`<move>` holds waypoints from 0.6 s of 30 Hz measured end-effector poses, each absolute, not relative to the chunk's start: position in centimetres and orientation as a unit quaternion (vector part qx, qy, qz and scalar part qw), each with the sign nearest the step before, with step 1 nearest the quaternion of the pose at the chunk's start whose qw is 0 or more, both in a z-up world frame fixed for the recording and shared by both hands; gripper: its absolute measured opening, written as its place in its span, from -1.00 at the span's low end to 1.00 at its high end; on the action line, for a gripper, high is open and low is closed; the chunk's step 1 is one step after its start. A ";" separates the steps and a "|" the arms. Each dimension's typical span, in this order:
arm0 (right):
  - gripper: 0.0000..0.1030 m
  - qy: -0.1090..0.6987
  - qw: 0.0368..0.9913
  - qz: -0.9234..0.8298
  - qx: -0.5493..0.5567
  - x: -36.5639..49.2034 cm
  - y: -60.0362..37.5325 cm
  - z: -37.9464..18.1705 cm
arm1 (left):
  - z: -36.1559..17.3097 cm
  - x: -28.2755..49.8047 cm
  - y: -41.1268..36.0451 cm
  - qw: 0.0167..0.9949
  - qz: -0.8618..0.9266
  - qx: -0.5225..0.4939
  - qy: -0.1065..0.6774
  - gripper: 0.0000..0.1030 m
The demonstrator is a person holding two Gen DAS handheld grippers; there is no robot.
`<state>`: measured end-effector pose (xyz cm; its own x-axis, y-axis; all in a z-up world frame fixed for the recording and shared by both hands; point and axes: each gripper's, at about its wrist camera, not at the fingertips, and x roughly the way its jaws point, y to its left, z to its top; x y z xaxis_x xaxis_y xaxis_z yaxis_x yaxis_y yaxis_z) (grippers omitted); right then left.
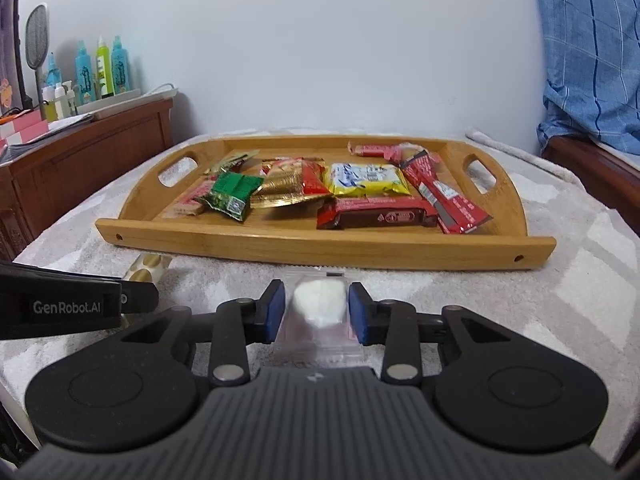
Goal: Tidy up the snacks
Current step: 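Grasp the gold-spotted bar with the left tool while the right tool grasps the white-wrapped cake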
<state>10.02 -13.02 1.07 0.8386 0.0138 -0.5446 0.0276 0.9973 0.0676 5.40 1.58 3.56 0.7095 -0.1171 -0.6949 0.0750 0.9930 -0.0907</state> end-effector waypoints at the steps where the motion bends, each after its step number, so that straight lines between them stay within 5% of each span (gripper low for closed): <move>1: 0.18 0.283 0.958 -0.008 0.041 10.0 -13.1 1.0 | 3.5 5.4 1.5 0.924 -0.052 -0.028 0.378 -0.59; 4: 0.42 0.272 0.961 -0.025 0.030 10.0 -12.9 0.7 | 3.3 5.4 1.4 0.923 -0.050 -0.027 0.380 -0.59; 12: 0.47 0.292 0.956 -0.013 0.000 10.7 -11.9 -0.1 | 2.6 5.6 0.9 0.924 -0.046 -0.017 0.378 -0.60; 17: 0.08 0.285 0.958 -0.014 0.001 10.8 -11.8 -0.1 | 2.4 5.7 1.1 0.926 -0.045 -0.026 0.374 -0.60; 18: -0.14 0.283 0.959 -0.014 0.000 10.7 -11.8 0.0 | 2.5 5.7 1.1 0.926 -0.045 -0.028 0.374 -0.60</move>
<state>10.67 -11.82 -0.04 0.8398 -0.0273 -0.5422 0.0277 0.9996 -0.0075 5.71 1.07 2.49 0.7168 -0.1042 -0.6895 0.0621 0.9944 -0.0858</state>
